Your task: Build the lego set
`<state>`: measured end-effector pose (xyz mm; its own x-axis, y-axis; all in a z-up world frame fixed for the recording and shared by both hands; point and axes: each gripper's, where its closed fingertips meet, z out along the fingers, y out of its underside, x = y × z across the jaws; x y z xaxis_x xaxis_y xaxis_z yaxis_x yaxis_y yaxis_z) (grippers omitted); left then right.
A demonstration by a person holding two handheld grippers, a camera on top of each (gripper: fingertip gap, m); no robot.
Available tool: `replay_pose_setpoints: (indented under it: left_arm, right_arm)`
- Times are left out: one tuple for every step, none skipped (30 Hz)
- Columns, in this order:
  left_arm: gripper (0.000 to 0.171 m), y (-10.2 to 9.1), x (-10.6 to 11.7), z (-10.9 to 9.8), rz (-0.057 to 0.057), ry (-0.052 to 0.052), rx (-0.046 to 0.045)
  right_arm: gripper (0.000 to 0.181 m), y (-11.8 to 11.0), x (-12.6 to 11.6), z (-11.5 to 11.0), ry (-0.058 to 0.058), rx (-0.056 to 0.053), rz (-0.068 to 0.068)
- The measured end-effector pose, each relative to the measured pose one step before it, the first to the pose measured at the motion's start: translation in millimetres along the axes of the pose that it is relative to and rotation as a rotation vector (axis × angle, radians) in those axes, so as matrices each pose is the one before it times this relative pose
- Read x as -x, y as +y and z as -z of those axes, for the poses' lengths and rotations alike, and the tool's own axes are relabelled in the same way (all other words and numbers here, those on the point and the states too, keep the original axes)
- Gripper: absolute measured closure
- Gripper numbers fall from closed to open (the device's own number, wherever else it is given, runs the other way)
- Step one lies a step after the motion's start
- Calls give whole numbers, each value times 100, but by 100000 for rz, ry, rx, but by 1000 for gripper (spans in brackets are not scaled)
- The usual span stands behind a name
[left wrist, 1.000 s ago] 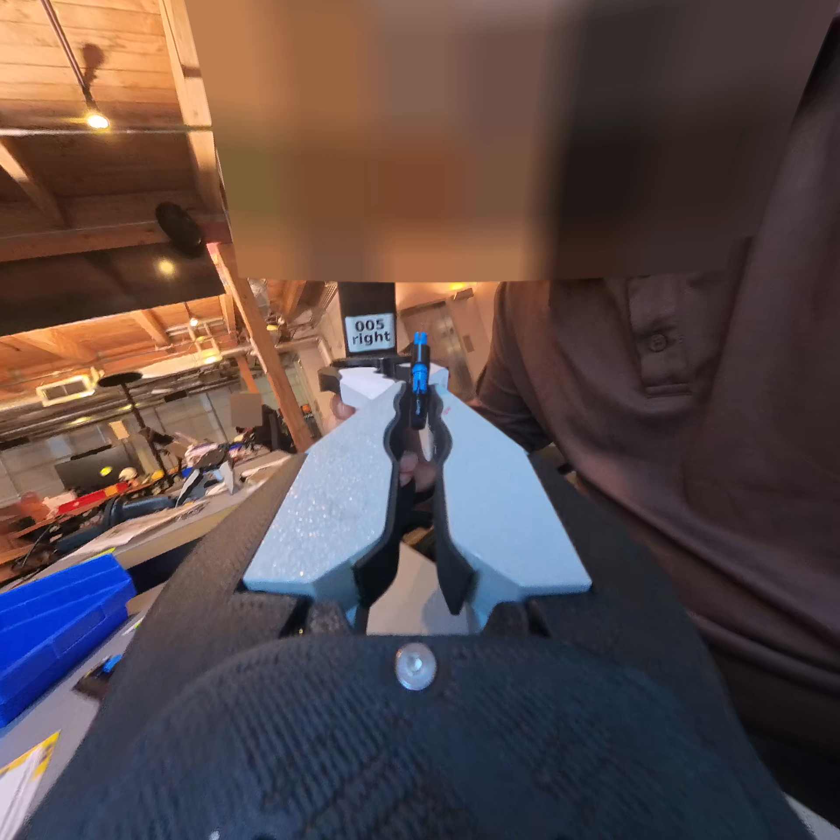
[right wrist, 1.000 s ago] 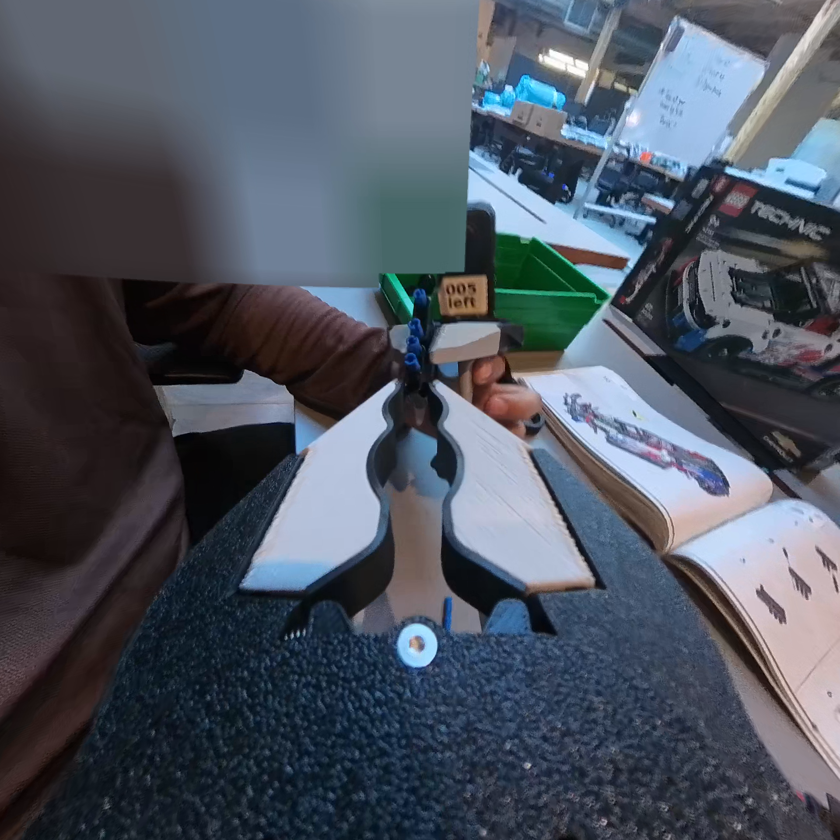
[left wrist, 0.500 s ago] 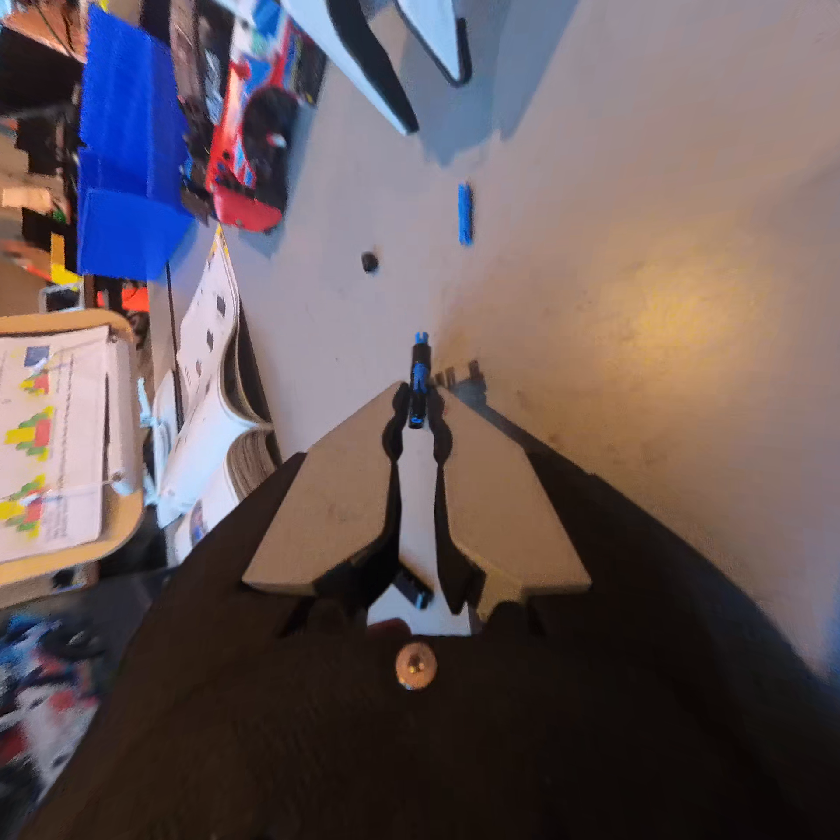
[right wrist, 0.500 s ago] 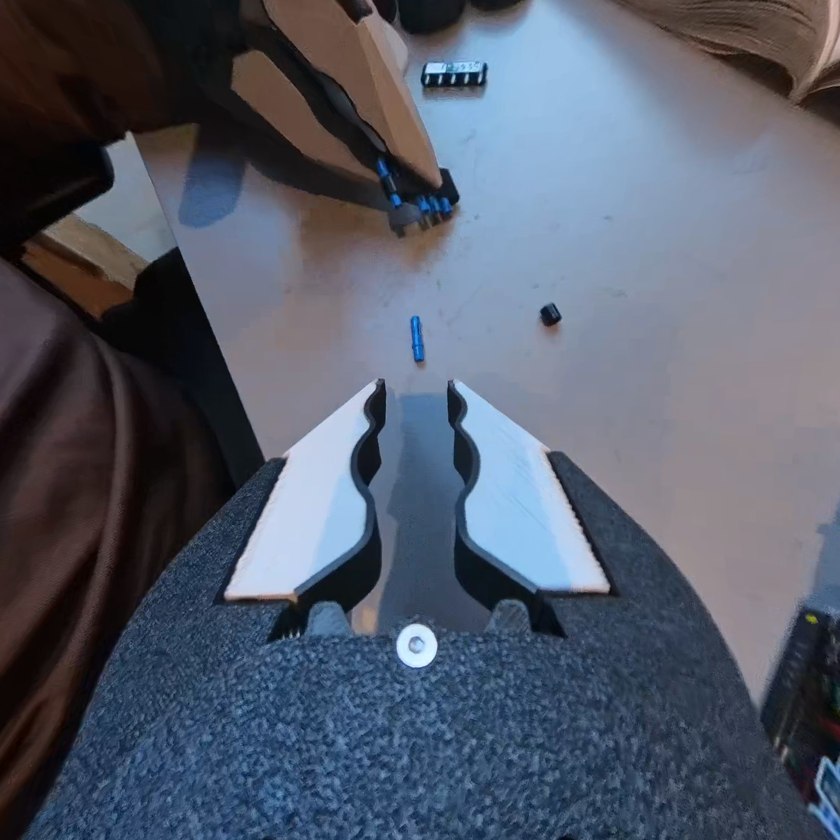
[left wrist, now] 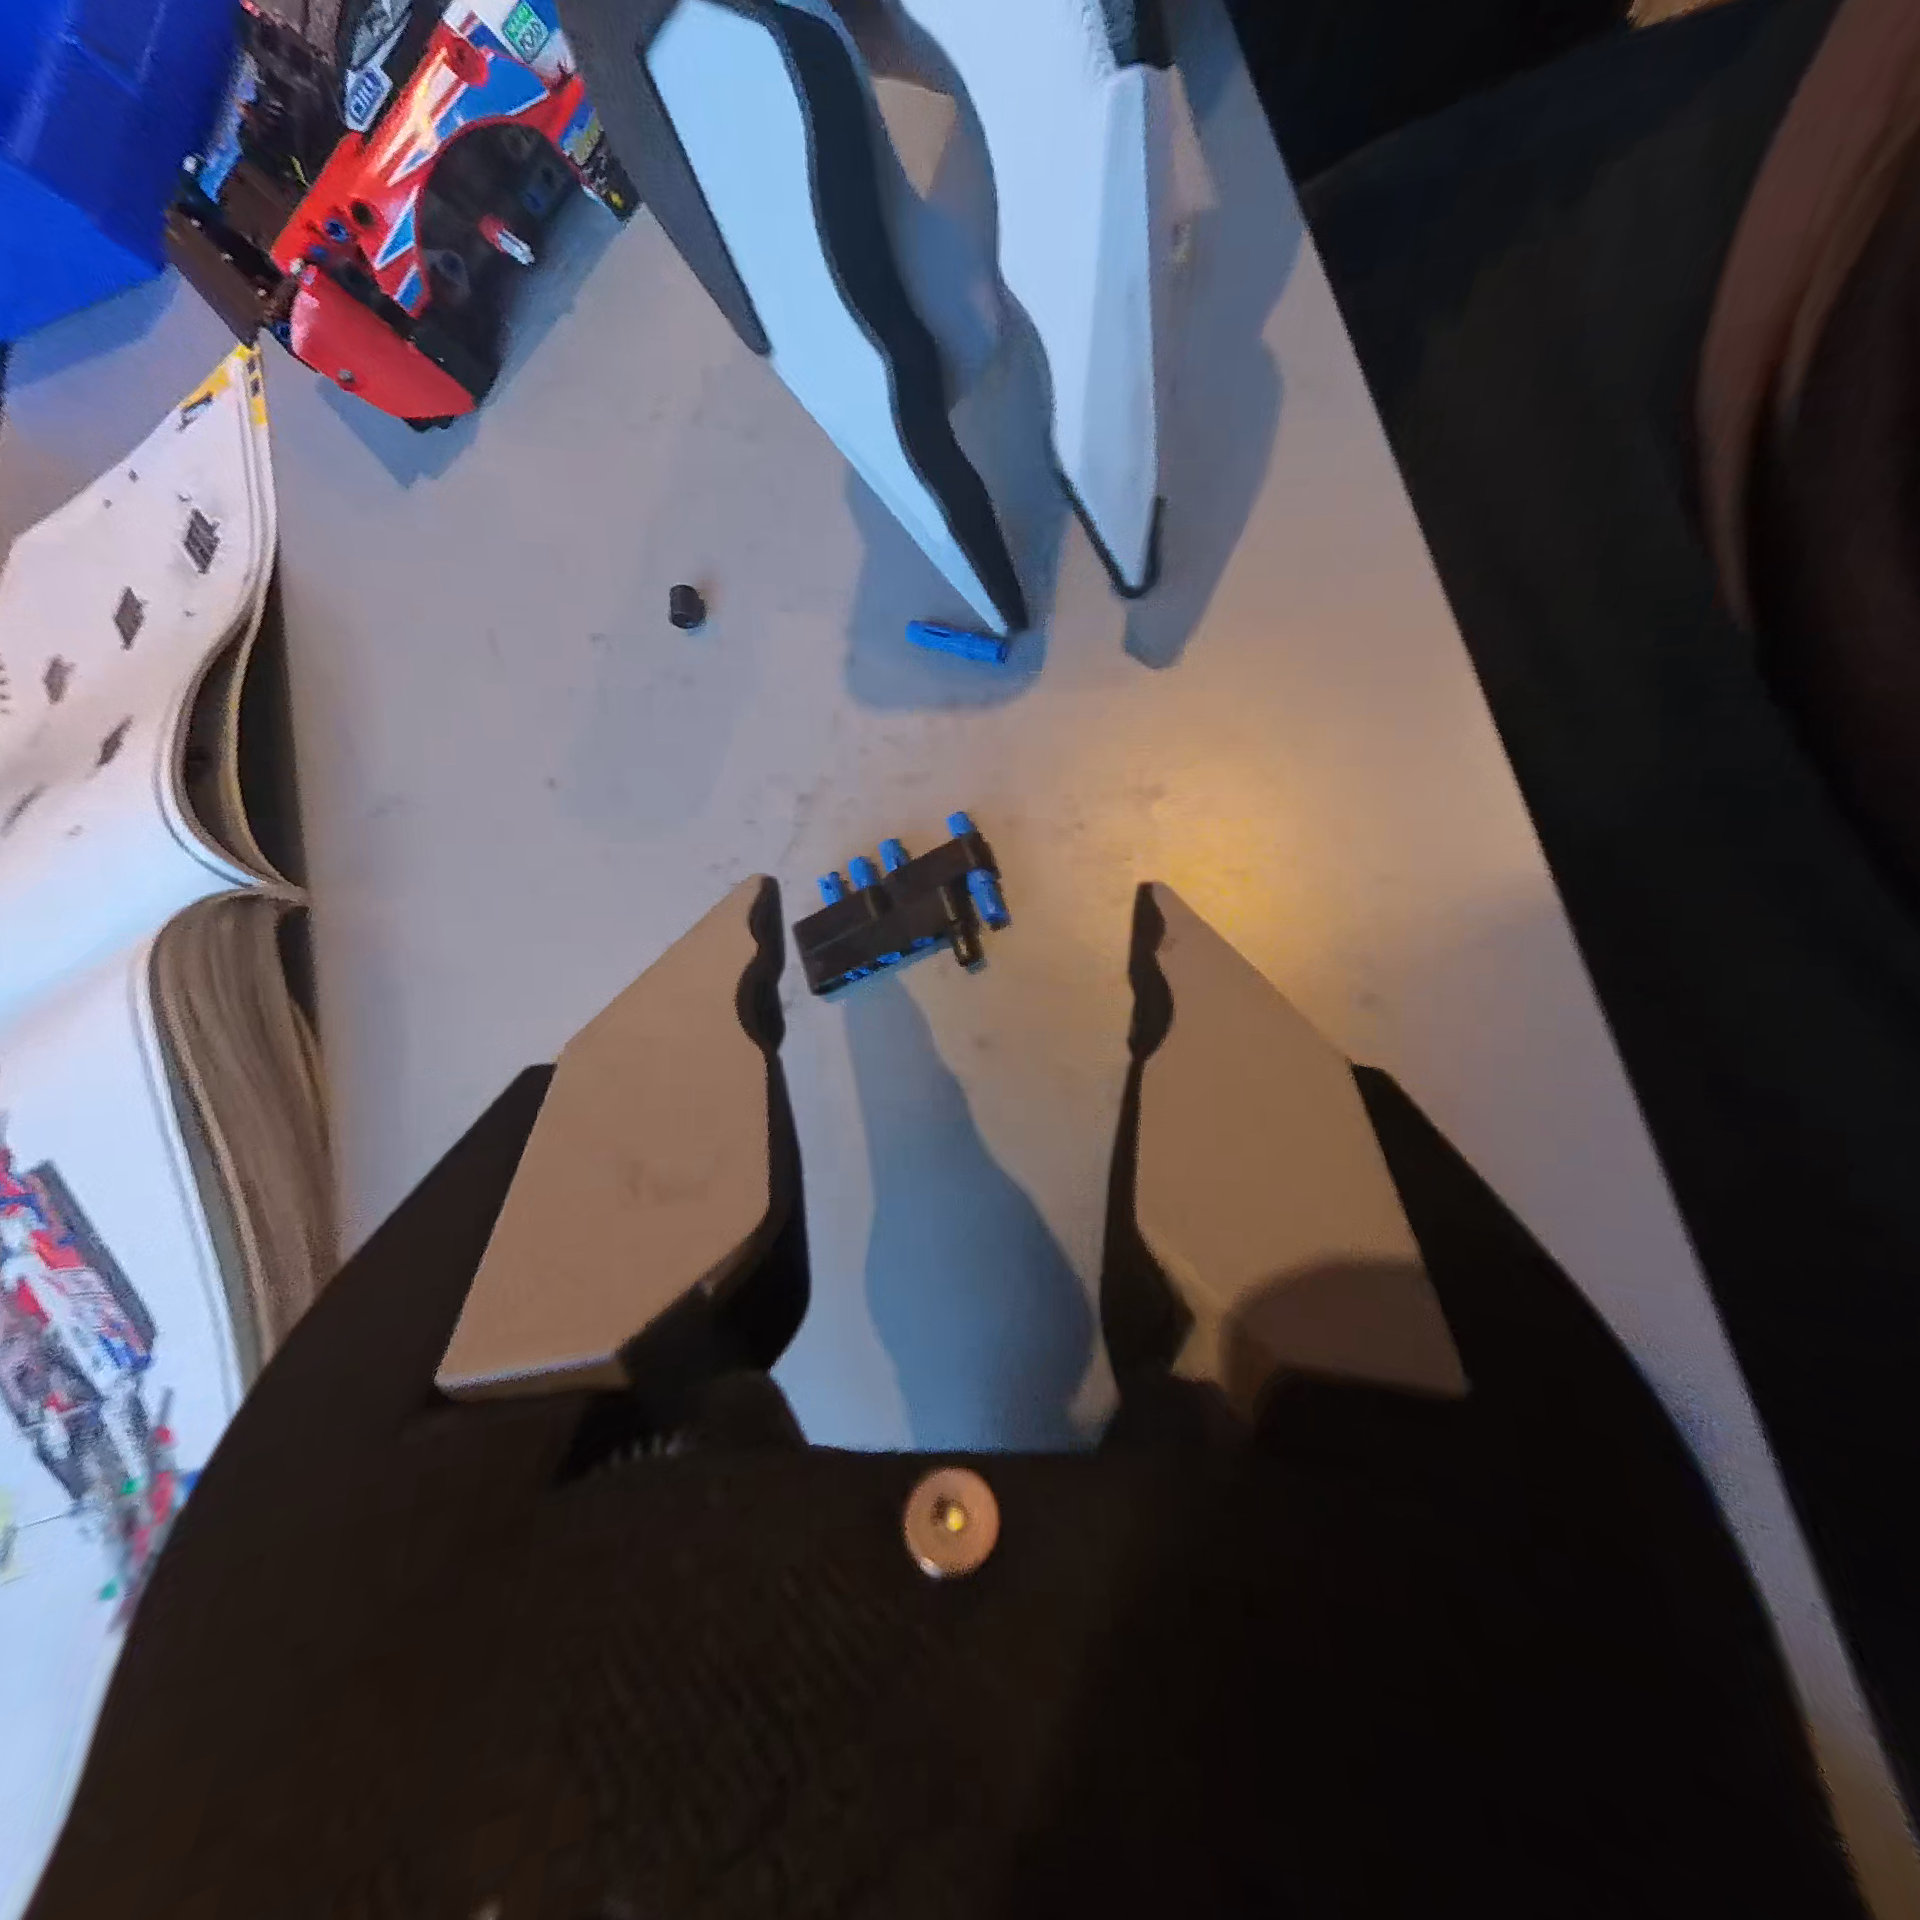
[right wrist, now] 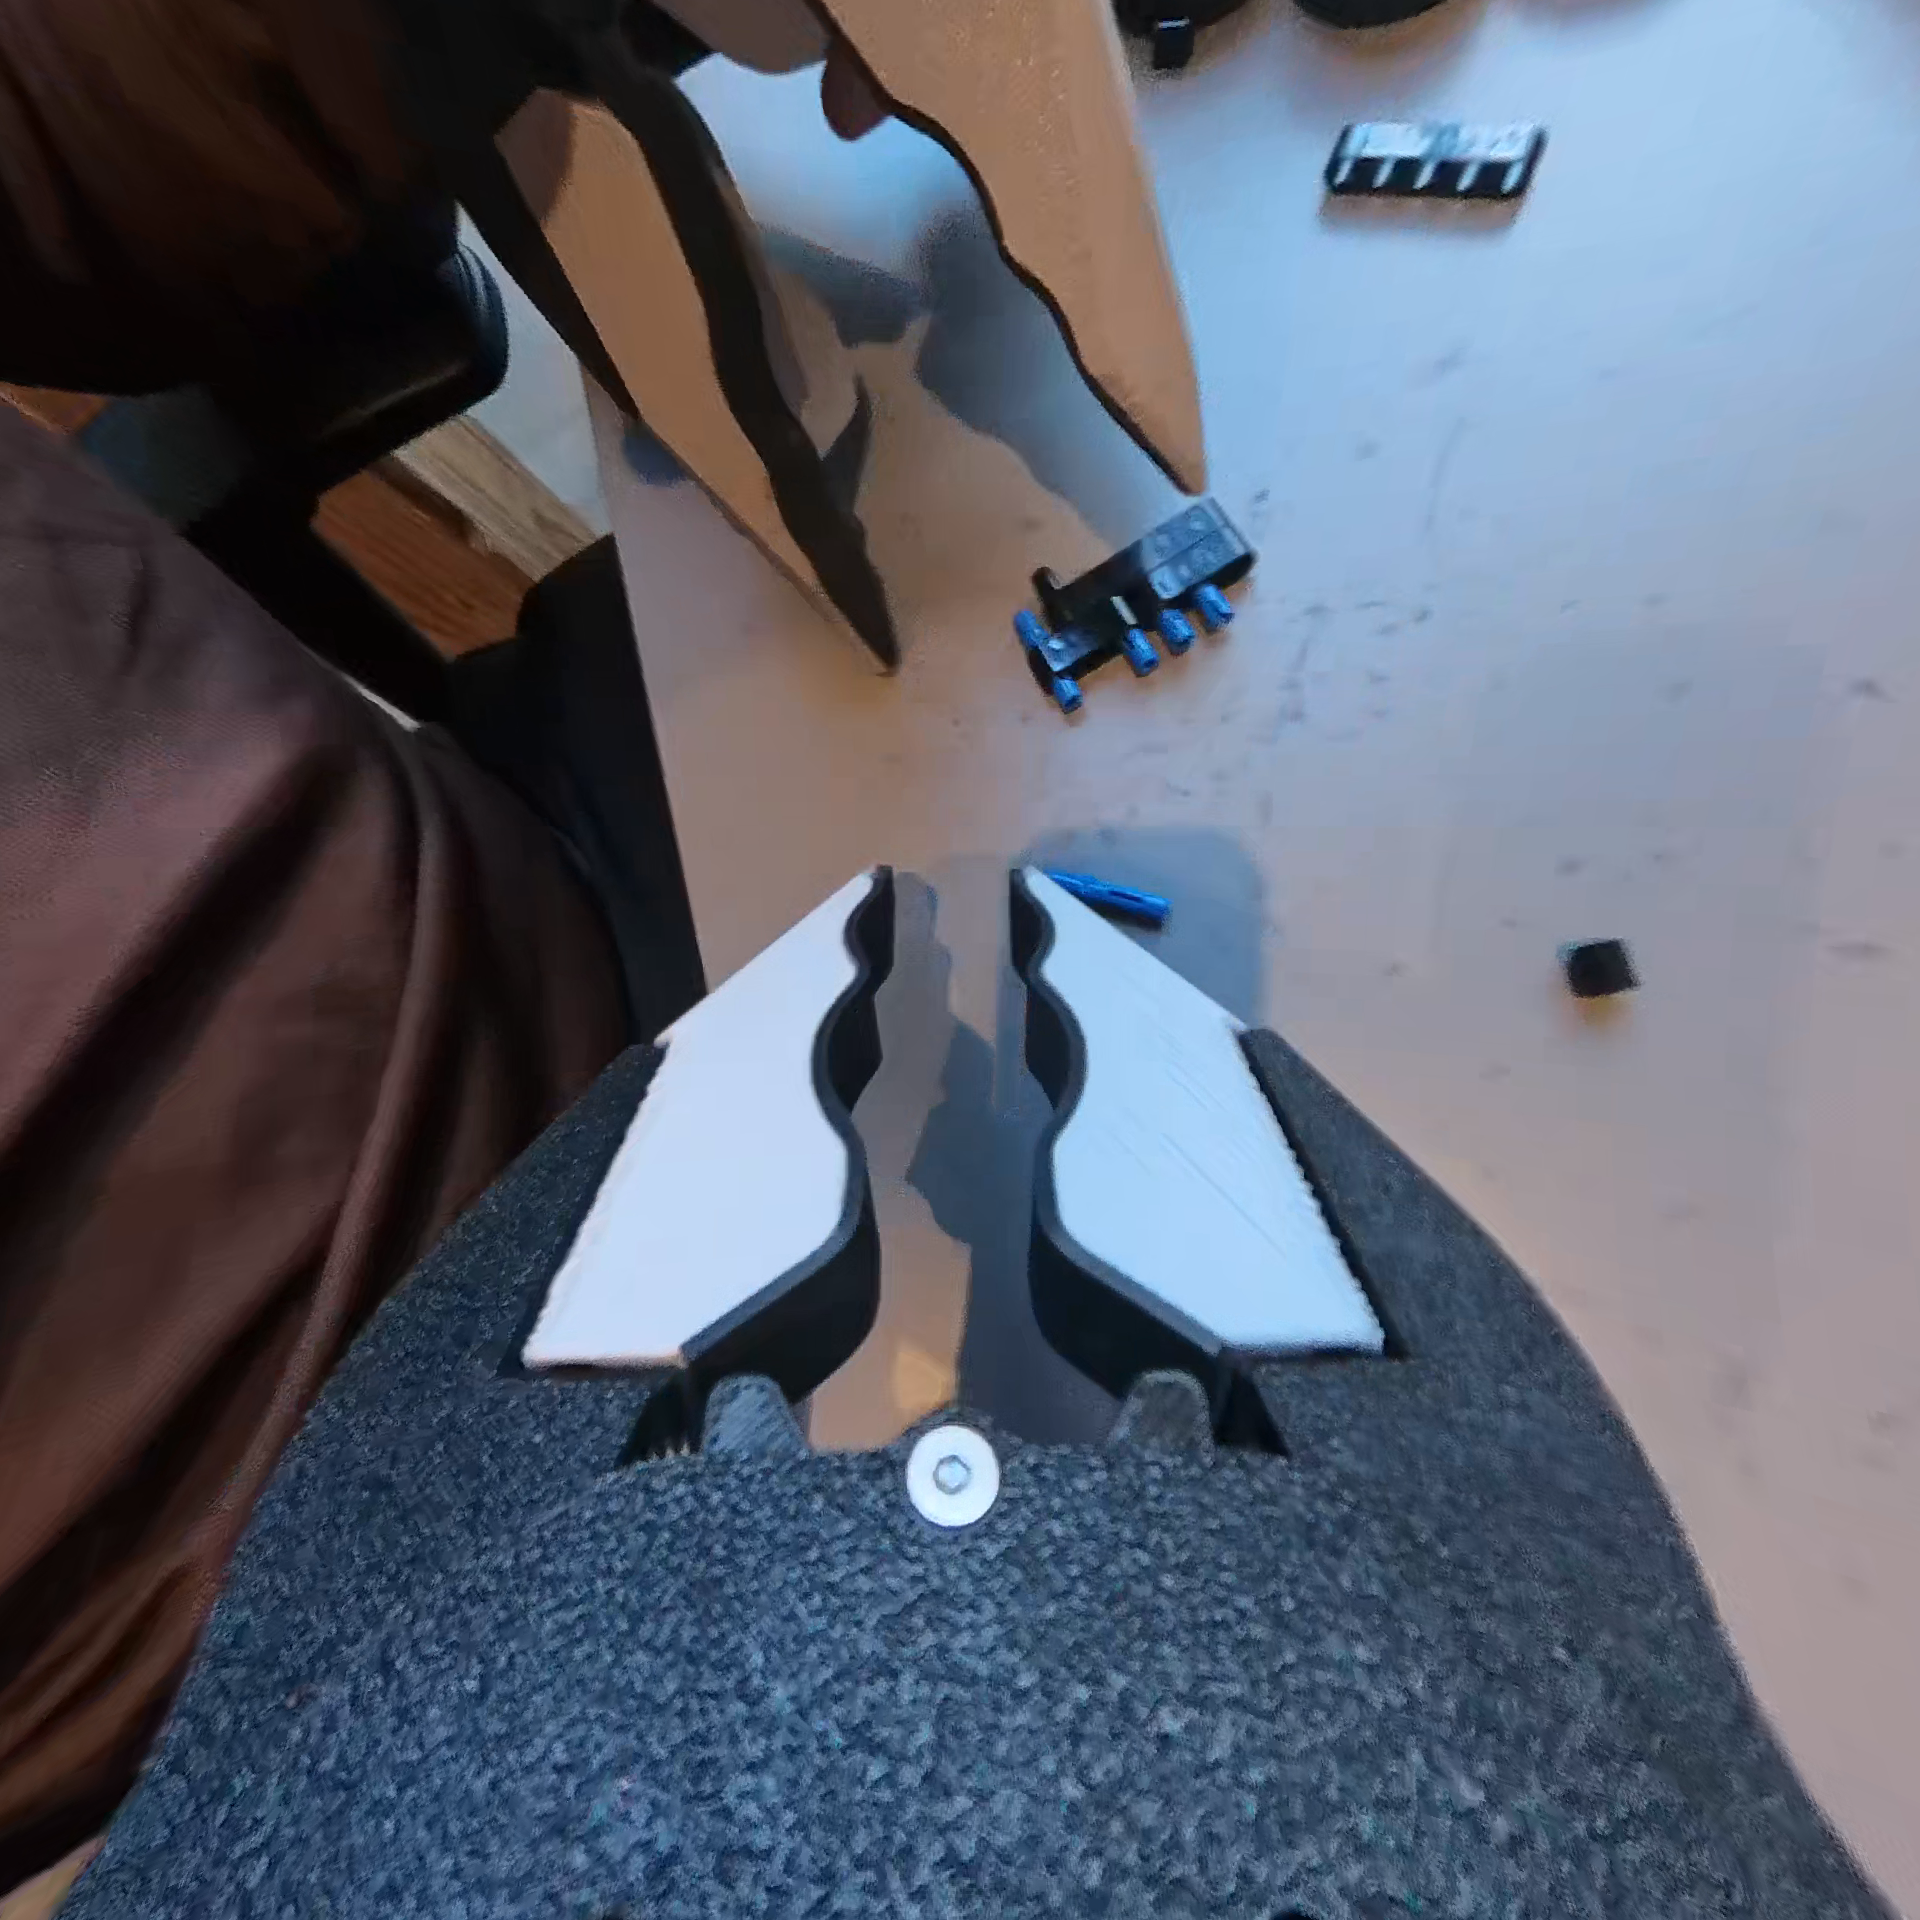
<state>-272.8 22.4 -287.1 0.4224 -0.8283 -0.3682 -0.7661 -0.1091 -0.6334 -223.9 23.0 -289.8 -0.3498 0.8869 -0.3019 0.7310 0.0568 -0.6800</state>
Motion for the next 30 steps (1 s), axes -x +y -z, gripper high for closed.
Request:
replay_pose_setpoints:
  left_arm:
    - [105, 58, -195, 112, 1814, 844, -631]
    - [104, 157, 18, 72, 2347, -35, 15]
    - [101, 175, 156, 6, 3114, -312, 248]
    - [101, 155, 253, -43, 3464, -556, 466]
    - [101, 85, 347, -94, 3571, -796, 165]
    - [102, -8, 391, -140, 3358, -1007, -101]
    - [105, -123, 326, -204, 2825, -739, -342]
    - [104, -156, 58, -250, 2147, 461, -331]
    - [104, -77, -44, -279, 1634, 770, 272]
    - [104, 59, 49, -239, 1219, 182, 976]
    - [104, 17, 61, -166, 987, 252, 435]
    - [104, -44, 113, -86, 1456, 320, -240]
    - [104, 148, 212, -94, 1655, 153, 711]
    - [104, 53, 132, -76, 2305, 990, 1]
    - [106, 81, -99, -86, 2485, 2566, 49]
    - [113, 102, -326, -77, 2360, 4004, 135]
    - [122, 63, -406, -67, 2193, 4290, -102]
    - [125, 48, -190, -49, 2327, 2779, -383]
    - [125, -6, 36, 17, 1074, 877, -415]
    - [125, 23, 24, 23, -2, -93, 19]
    - [125, 11, -5, -3, -1026, -375, -53]
    - [125, 6, -3, 4, -114, -79, 17]
    - [125, 3, 2, 5, 97, 83, -25]
    - [125, 8, -3, 22, -45, -28, 6]
    - [125, 26, -13, 22, -98, 21, 51]
    - [125, 22, -55, 32, -250, 234, 51]
    - [125, 29, -125, 43, -474, 683, 11]
    - [125, 20, -94, 20, -369, 473, -3]
    - [124, 1, -48, -1, -184, 332, 14]
    - [124, -11, 0, -10, -221, 126, -7]
  right_arm:
    - [160, -70, -450, 461, 3177, 353, 2951]
    - [160, -119, -618, 546, 3867, 146, 3219]
    - [160, -110, -591, 497, 3186, 304, 3590]
    - [159, -44, -571, 331, 2413, 723, 3934]
    - [159, 58, -503, 128, 1545, 1281, 3900]
    - [159, 138, -377, -80, 489, 1801, 3674]
    - [158, 144, -222, -213, -477, 2047, 3714]
    - [157, 111, -110, -287, -982, 1951, 4030]
    - [154, 96, 72, -302, -1960, 1887, 4623]
    - [154, 109, 219, -263, -2672, 1809, 5154]
    - [154, 121, 137, -228, -2122, 1780, 4636]
    - [154, 172, 212, -232, -2918, 2103, 2946]
    - [155, 114, 331, -238, -4224, 1687, 918]
    - [154, -134, 91, -120, -3039, -65, -230]
    - [156, -135, -120, -112, -1630, -449, -827]
    - [160, -94, -181, -62, -891, -507, -1284]
    - [166, -23, -231, -5, 71, -298, -1520]
    - [171, 12, -182, -2, 583, -222, -1462]
    - [174, -1, 25, -17, 92, -454, -1355]
    - [176, -45, 62, -39, 680, -805, -1150]
    - [180, -63, 74, -55, 1024, -1241, -1200]
    - [181, -54, 101, -54, 1154, -1480, -1243]
    - [181, -23, 8, -2, 1986, -1575, -709]
    - [181, 28, -13, 45, 2231, -1342, -275]
    - [181, 111, 62, 119, 1557, -482, 449]
    - [172, 177, 201, 207, 308, 574, 1815]
    - [163, 149, 219, 235, -358, 1287, 2864]
    - [160, -33, 53, 228, -72, 944, 3422]
    - [156, -213, 32, 177, -801, 642, 3172]
    - [148, -256, 54, 70, -2155, 1177, 2119]
